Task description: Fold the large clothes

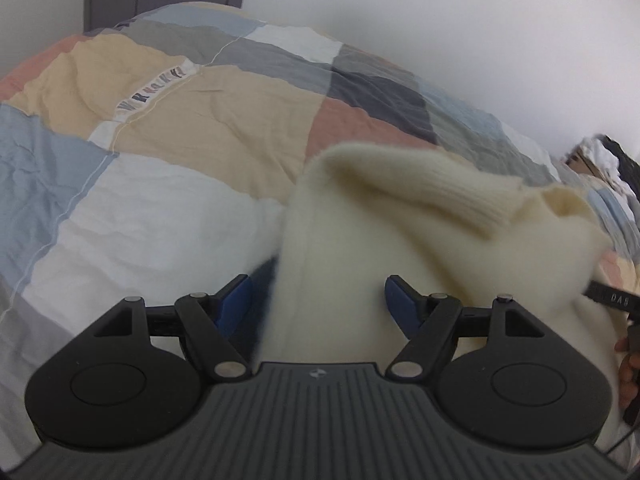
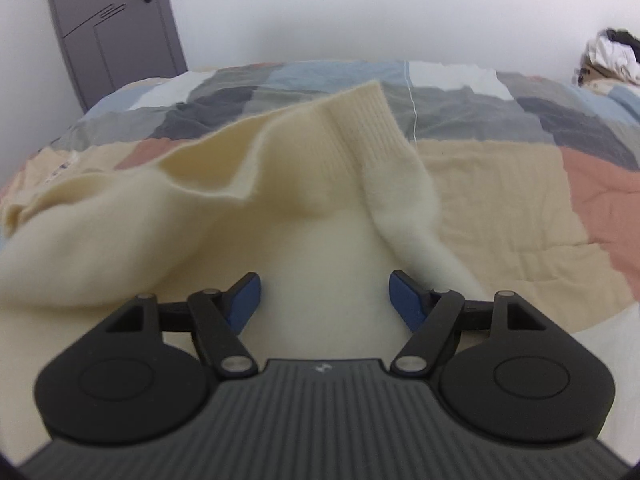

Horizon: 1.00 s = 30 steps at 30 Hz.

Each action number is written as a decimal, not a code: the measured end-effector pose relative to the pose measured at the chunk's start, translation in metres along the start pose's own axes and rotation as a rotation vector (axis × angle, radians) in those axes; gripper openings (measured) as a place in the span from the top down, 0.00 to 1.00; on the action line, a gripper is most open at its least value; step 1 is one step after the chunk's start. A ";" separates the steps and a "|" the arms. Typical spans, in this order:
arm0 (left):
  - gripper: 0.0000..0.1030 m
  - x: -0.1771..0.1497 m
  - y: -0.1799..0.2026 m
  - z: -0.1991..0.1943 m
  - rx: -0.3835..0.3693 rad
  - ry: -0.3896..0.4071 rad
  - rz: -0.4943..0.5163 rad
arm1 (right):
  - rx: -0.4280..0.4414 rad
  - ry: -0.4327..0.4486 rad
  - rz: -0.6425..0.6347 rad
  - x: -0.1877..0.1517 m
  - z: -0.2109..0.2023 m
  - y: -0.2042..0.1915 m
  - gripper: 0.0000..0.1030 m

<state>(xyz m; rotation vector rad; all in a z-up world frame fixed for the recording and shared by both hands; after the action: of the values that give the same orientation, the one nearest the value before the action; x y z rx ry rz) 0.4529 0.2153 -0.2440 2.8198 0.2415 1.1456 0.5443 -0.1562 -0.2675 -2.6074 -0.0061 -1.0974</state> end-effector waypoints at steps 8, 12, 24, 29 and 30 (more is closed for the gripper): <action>0.23 0.006 0.001 0.031 -0.005 0.032 -0.147 | -0.002 0.017 -0.008 -0.003 0.013 -0.003 0.40; 0.43 0.006 -0.003 0.028 0.011 0.047 -0.177 | 0.018 0.009 -0.024 -0.002 0.011 -0.007 0.62; 0.89 0.027 -0.021 -0.019 -0.109 0.252 -0.305 | 0.010 0.245 0.186 0.039 -0.041 0.026 0.92; 0.89 0.019 -0.026 0.005 -0.055 0.192 -0.336 | -0.078 0.209 0.178 0.034 -0.022 0.046 0.92; 0.89 0.016 -0.027 0.010 -0.046 0.178 -0.342 | -0.105 0.188 0.166 0.030 -0.014 0.049 0.92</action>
<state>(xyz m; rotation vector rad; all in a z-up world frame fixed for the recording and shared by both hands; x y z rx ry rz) 0.4684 0.2446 -0.2438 2.5051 0.6703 1.2964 0.5620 -0.2100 -0.2511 -2.5282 0.3121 -1.3072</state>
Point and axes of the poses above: each gripper's, at about its wrist camera, not at the fingertips, and z roughly the way its jaws point, y to its right, x to its top, the point moved 6 cm from there along z, roughly the way its jaws point, and after that the axes turned 12 degrees about z, right-handed, at the moved point
